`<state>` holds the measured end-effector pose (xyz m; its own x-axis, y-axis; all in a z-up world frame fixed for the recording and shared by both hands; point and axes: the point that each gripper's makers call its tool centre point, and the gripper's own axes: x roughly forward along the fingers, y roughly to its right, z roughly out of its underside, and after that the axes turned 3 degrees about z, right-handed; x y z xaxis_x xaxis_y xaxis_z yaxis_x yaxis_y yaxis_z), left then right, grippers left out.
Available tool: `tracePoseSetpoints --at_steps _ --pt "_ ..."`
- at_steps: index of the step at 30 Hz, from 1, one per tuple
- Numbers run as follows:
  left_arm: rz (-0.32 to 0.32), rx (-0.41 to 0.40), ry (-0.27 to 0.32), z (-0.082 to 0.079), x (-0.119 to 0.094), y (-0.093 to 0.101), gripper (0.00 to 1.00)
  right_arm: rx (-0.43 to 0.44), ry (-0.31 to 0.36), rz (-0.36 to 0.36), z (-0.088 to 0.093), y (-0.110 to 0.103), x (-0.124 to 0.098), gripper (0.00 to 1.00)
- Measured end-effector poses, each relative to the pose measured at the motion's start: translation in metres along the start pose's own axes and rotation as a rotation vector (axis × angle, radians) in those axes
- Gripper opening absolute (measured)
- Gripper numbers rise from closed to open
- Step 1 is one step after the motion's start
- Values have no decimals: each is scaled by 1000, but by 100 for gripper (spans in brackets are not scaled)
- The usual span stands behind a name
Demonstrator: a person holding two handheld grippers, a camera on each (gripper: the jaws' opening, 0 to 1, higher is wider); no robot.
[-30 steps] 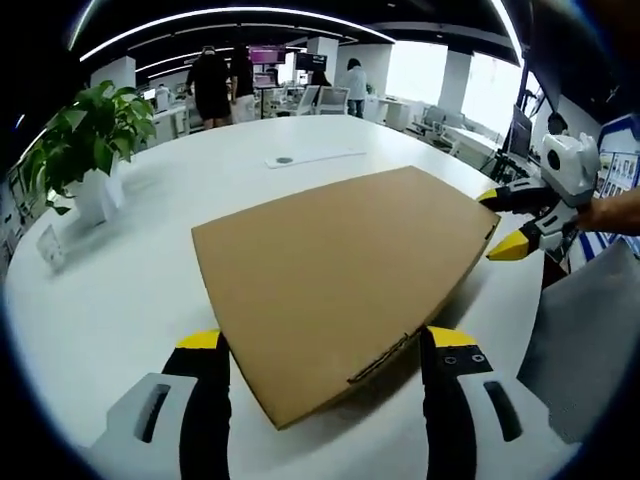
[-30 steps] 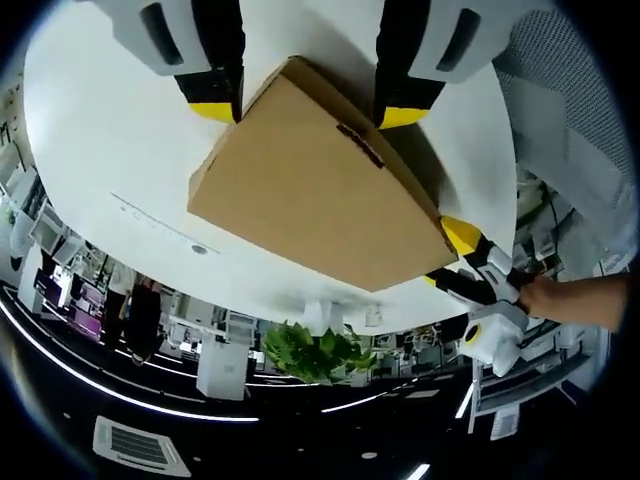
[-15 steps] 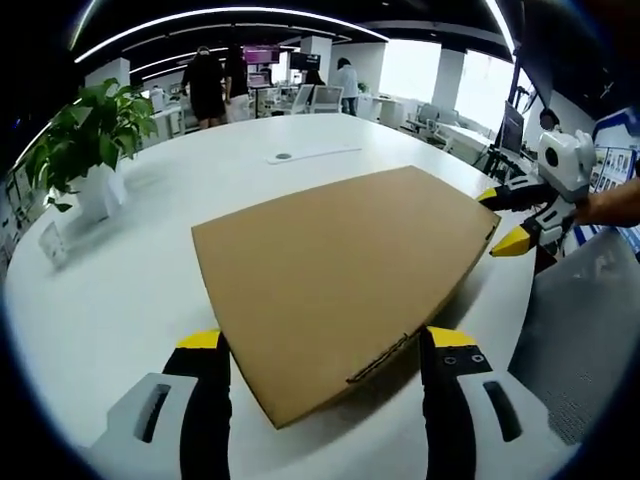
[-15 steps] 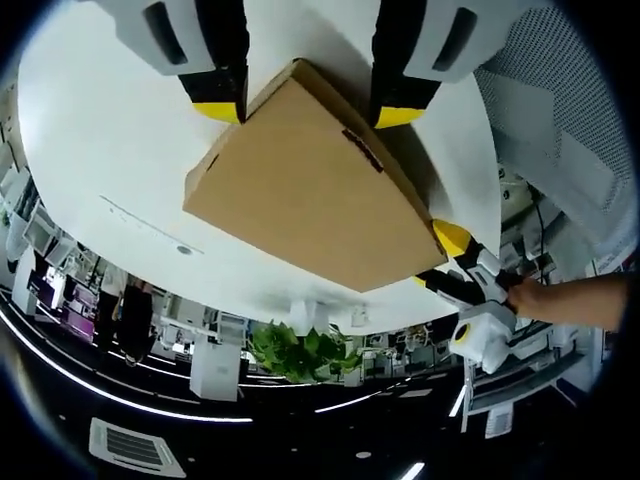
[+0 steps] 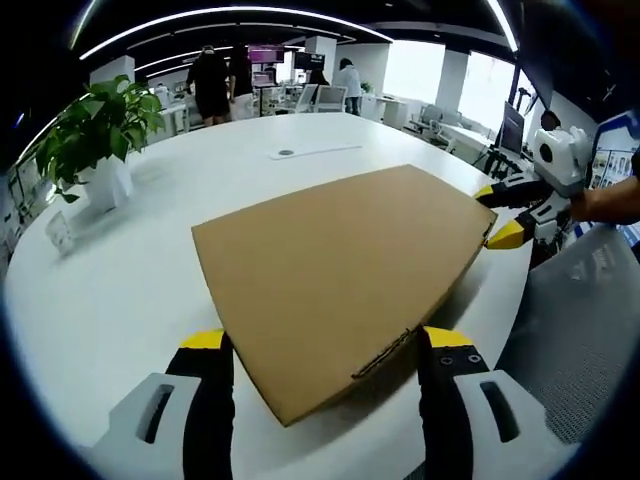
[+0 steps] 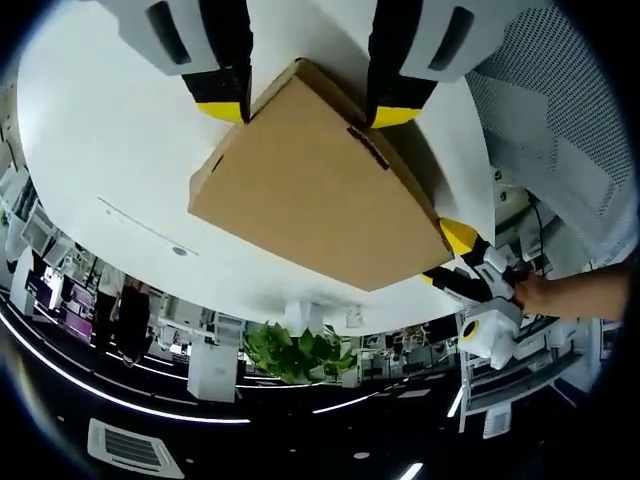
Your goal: Operate the shoe box by opening the lid, removing the specified soft item, and placing it in the target area until the item is outside and the box remains undamaged.
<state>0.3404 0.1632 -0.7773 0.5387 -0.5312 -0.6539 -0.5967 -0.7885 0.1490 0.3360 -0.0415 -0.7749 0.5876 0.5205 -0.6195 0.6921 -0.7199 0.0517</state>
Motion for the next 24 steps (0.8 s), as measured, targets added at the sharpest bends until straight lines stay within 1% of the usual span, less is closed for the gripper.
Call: tracePoseSetpoints --at_steps 5,8,13,24 --pt "4 2 -6 0 0 -1 77 -8 -4 -8 0 0 -2 41" --pt "14 9 -22 0 0 -2 77 -17 -10 -22 2 0 -3 40" --pt "23 12 -31 1 -1 -3 77 -25 -14 -35 2 -1 -5 39" --pt "49 2 -29 -6 -9 -3 75 9 6 -55 -8 0 -13 39"
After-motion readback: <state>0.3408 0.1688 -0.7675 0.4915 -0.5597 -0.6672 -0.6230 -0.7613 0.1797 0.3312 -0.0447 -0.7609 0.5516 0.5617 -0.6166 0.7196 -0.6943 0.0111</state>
